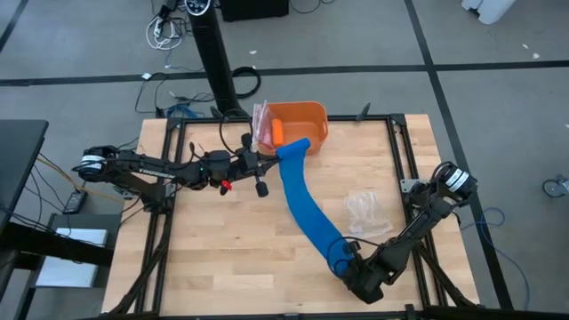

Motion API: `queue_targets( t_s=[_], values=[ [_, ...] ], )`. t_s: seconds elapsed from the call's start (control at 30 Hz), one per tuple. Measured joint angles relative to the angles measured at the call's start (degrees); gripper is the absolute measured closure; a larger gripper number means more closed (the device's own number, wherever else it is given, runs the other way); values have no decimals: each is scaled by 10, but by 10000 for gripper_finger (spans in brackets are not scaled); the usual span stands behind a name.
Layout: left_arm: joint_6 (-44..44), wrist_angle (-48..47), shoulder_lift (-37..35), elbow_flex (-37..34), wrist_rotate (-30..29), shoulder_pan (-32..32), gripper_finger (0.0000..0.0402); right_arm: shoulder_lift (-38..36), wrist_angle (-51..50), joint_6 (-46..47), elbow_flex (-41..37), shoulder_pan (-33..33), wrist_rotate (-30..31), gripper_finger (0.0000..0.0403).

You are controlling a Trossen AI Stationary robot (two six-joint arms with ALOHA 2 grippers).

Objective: Roll bandage
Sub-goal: Roll the blue bandage

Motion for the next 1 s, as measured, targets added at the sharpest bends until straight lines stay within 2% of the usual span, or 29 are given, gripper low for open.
queue_targets(
  t_s=[0.07,0.27,0.37,0.5,0.63,0.77,1.0],
  values=[
    [5,0,0,0,0,0,393,0,-2,-6,0,-4,10,391],
    [18,-6,0,0,-8,1,393,-9,-31,-10,19,-11,7,399],
    [45,-23,0,0,-40,5,393,-27,-67,-10,63,-11,5,399],
    [53,-48,1,0,-48,21,393,-35,-190,7,158,-12,24,401],
    [54,-76,3,0,-48,37,393,-38,-308,6,274,-14,101,401],
    [70,-90,13,-1,-48,50,393,-38,-415,5,389,-17,213,401],
    [85,-86,40,-5,-26,50,393,-39,-514,-70,541,-45,349,402]
  ],
)
